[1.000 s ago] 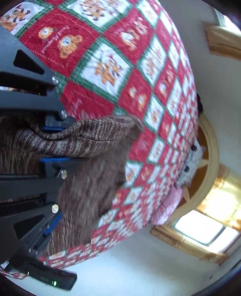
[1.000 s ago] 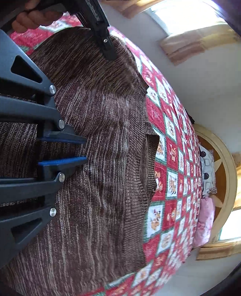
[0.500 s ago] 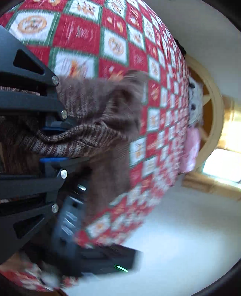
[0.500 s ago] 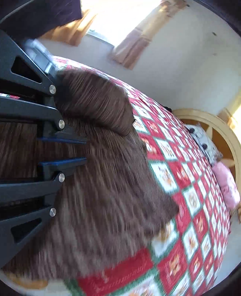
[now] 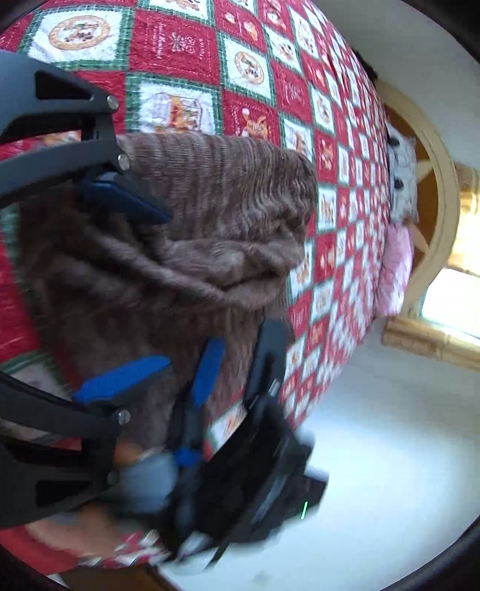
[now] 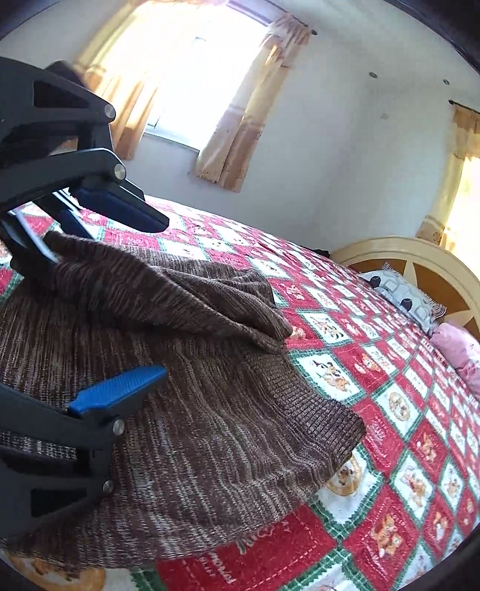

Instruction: Fold small clothes

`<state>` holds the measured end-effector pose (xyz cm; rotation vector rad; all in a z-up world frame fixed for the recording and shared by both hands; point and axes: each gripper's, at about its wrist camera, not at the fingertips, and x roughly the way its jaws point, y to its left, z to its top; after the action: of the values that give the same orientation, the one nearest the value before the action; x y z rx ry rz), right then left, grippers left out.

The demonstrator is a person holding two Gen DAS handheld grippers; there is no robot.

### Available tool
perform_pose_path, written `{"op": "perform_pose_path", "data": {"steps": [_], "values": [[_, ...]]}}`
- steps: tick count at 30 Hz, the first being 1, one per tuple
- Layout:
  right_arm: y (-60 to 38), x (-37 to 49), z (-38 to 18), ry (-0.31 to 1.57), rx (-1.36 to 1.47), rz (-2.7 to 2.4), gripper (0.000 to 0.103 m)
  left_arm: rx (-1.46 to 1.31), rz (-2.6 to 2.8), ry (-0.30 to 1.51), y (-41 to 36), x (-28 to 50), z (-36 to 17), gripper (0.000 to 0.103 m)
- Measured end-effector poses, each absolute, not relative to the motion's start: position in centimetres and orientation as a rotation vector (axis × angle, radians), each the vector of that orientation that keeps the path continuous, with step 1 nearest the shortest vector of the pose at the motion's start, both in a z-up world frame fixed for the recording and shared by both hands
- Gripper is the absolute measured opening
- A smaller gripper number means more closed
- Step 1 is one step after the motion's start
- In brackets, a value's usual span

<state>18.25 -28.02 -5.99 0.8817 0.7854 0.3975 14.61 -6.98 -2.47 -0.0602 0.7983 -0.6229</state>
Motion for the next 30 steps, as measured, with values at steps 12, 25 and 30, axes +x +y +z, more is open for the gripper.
{"op": "perform_pose_path", "data": {"steps": [12,25,30], "values": [[-23.3,25.0,-5.7,0.933,0.627,0.27,0.075,-0.223,-0.324,0.828,1.8,16.8,-3.3,0.077],[-19.8,23.4,-3.5,0.792,0.242,0.219,0.016,-0.299,-0.329,0.86,1.2,18.1,-4.8,0.077],[-20.1,21.1,1.2,0.69,0.006,0.227,0.015,-0.255,-0.356,0.834,-0.9,18.4,-3.7,0.077]]}}
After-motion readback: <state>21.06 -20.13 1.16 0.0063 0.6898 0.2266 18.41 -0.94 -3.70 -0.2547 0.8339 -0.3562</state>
